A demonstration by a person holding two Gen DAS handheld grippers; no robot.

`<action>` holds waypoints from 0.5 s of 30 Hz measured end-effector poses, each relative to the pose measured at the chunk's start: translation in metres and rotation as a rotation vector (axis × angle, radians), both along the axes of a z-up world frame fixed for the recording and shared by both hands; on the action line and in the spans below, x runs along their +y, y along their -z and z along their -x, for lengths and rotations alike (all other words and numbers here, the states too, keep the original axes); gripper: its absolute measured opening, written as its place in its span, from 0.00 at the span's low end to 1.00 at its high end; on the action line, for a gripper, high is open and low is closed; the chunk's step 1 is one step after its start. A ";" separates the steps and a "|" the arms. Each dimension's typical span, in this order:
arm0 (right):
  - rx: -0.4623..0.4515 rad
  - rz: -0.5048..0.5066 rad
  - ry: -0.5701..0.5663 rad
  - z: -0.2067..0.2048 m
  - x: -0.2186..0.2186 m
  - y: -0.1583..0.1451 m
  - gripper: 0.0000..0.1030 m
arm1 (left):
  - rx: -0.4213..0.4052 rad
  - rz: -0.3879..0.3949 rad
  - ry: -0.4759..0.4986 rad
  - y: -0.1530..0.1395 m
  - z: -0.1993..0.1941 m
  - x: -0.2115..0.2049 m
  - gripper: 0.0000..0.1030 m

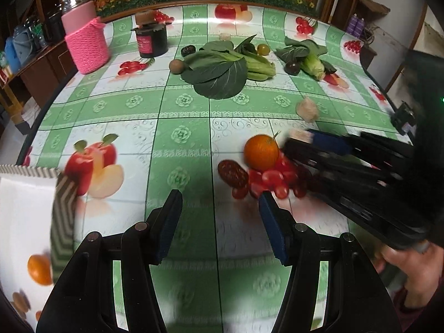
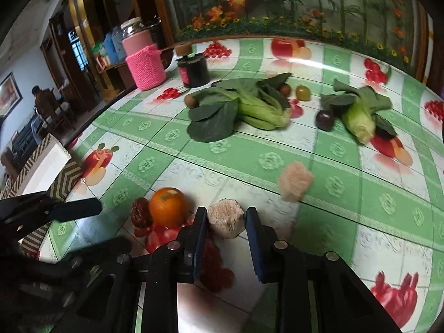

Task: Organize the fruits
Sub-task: 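Grasp another beige block with the right tool while the left grasps another red date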

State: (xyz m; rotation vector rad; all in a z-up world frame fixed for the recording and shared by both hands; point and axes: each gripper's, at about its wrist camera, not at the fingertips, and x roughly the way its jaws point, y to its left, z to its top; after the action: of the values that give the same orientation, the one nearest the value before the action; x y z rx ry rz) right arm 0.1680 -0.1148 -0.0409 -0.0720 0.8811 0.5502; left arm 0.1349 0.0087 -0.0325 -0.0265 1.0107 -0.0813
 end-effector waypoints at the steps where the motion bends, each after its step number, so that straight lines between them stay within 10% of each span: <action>1: 0.008 -0.017 0.005 0.000 -0.005 0.000 0.27 | -0.008 0.004 -0.006 0.001 -0.004 0.000 0.56; 7: 0.029 -0.045 0.016 -0.005 -0.012 0.001 0.27 | -0.012 0.001 -0.001 0.008 -0.016 -0.003 0.55; 11: 0.033 -0.039 0.010 -0.003 -0.009 0.000 0.27 | -0.030 -0.006 0.016 0.010 -0.019 -0.002 0.24; 15: 0.025 -0.025 -0.001 0.006 -0.007 -0.006 0.27 | -0.018 0.023 0.004 0.008 -0.015 0.006 0.17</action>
State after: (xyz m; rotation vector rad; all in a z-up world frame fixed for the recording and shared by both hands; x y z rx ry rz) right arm 0.1623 -0.1220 -0.0348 -0.0431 0.8987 0.5642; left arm 0.1499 0.0143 -0.0405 -0.0454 0.9918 -0.0965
